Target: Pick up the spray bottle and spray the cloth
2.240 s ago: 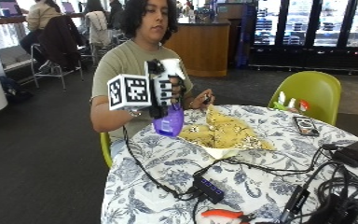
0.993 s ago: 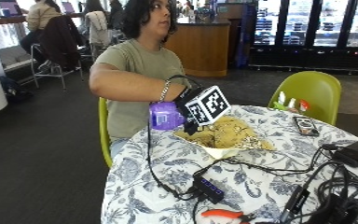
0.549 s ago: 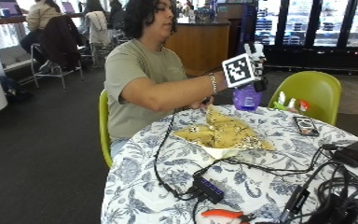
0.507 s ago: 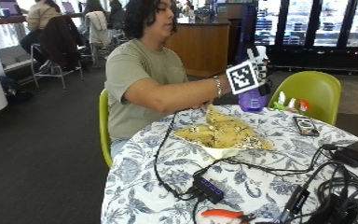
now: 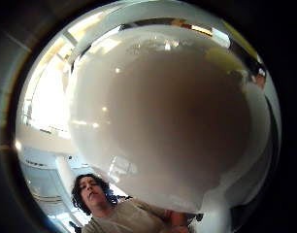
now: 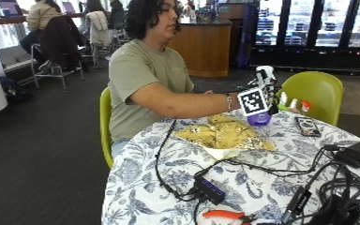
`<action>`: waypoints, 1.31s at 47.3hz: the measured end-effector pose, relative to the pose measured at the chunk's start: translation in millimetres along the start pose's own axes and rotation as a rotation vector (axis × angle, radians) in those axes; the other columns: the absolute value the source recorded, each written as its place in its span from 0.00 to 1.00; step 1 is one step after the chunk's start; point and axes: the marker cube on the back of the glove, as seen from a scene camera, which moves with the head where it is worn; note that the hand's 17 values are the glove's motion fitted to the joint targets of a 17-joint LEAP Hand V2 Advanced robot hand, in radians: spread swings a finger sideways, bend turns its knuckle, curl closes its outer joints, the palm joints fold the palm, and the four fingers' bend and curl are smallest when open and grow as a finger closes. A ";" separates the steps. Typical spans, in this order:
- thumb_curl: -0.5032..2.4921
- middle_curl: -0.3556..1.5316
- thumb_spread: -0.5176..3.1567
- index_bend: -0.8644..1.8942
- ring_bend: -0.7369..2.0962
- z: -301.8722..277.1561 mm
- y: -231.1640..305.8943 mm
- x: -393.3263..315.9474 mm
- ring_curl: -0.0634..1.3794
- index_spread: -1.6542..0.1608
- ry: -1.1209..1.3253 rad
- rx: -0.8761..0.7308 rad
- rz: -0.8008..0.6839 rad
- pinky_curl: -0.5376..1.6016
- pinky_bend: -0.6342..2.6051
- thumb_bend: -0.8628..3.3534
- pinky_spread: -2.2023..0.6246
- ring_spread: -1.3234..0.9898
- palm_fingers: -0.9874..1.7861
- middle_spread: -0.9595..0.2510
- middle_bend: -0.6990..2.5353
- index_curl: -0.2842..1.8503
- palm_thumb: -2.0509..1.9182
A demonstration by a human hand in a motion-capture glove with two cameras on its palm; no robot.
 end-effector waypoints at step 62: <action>0.30 0.38 0.41 0.37 0.38 -194.1 356.1 -67.6 0.26 0.67 1.243 -0.647 -0.006 0.40 0.29 0.20 0.84 0.51 0.41 0.72 0.27 0.26 0.68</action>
